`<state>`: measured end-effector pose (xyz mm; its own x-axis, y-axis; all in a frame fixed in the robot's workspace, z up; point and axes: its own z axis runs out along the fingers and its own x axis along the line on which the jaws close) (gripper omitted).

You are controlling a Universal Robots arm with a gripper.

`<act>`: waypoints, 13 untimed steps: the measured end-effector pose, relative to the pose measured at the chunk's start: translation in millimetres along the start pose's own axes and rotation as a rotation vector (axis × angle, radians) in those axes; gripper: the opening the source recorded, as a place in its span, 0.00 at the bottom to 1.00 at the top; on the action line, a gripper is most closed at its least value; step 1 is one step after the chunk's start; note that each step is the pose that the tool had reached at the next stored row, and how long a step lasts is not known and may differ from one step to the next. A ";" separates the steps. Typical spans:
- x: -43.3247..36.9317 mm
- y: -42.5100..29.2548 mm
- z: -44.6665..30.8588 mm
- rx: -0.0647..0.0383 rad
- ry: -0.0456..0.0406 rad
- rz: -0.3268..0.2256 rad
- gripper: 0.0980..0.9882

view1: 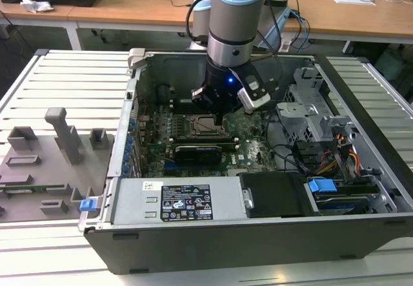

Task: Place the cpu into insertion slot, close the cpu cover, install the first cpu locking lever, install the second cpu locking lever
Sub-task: 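Install the second cpu locking lever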

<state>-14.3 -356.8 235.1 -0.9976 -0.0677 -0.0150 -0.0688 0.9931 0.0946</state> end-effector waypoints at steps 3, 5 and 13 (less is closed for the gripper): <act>0.3 -4.2 1.6 -0.018 -0.0012 0.000 0.01; 1.1 -11.0 1.3 -0.021 -0.0013 0.000 0.01; 18.4 -19.8 0.4 -0.030 -0.0021 0.000 0.01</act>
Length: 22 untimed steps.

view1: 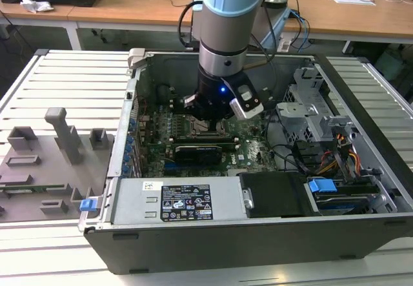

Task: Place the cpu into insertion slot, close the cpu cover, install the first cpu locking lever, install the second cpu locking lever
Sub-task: 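Install the second cpu locking lever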

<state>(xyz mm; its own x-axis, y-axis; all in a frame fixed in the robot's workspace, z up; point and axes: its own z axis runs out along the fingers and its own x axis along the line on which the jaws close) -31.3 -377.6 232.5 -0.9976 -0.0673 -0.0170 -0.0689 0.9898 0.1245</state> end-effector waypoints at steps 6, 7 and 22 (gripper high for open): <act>7.6 -0.9 2.3 -0.003 -0.0001 0.000 0.01; 7.7 -1.1 3.5 -0.003 -0.0001 -0.001 0.01; 37.1 -4.5 10.6 -0.035 -0.0022 -0.001 0.01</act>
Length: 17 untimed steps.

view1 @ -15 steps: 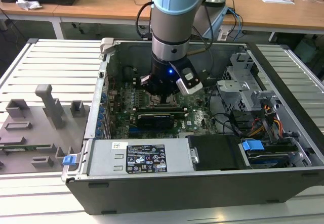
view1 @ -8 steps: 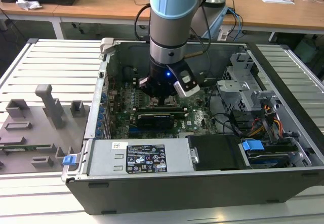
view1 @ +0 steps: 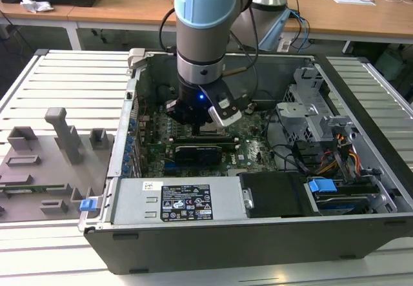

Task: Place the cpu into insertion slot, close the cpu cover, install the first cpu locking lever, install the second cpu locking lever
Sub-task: 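Install the second cpu locking lever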

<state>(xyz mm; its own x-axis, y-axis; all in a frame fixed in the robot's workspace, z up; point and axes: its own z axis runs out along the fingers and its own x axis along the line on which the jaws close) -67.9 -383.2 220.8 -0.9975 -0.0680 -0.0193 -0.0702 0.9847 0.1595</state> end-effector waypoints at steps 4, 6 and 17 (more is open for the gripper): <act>6.4 -1.4 2.0 -0.002 -0.0001 0.000 0.01; 7.0 -2.0 4.6 -0.013 -0.0008 0.000 0.01; 9.5 -7.2 16.4 -0.070 -0.0048 0.000 0.01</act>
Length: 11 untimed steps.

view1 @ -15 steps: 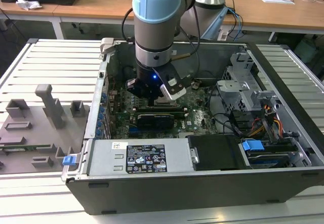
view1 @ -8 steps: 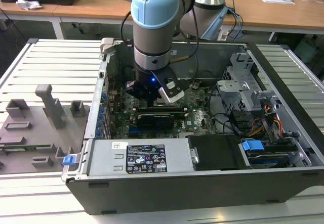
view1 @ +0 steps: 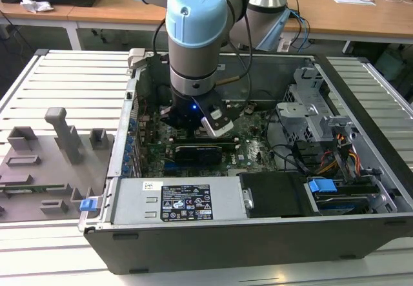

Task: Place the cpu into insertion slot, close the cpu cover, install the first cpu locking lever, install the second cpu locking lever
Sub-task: 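Install the second cpu locking lever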

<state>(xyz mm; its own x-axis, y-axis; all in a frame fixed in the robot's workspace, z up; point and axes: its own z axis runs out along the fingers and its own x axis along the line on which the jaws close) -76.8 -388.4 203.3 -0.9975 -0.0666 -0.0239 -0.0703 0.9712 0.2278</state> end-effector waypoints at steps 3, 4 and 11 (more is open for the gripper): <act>0.4 -0.7 2.8 -0.008 -0.0005 0.000 0.01; 0.4 -0.9 3.7 -0.010 -0.0009 0.000 0.01; 2.2 -1.2 5.4 -0.018 -0.0013 0.000 0.01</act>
<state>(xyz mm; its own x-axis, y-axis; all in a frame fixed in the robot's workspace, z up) -78.9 -388.5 197.8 -0.9975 -0.0661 -0.0251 -0.0703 0.9669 0.2454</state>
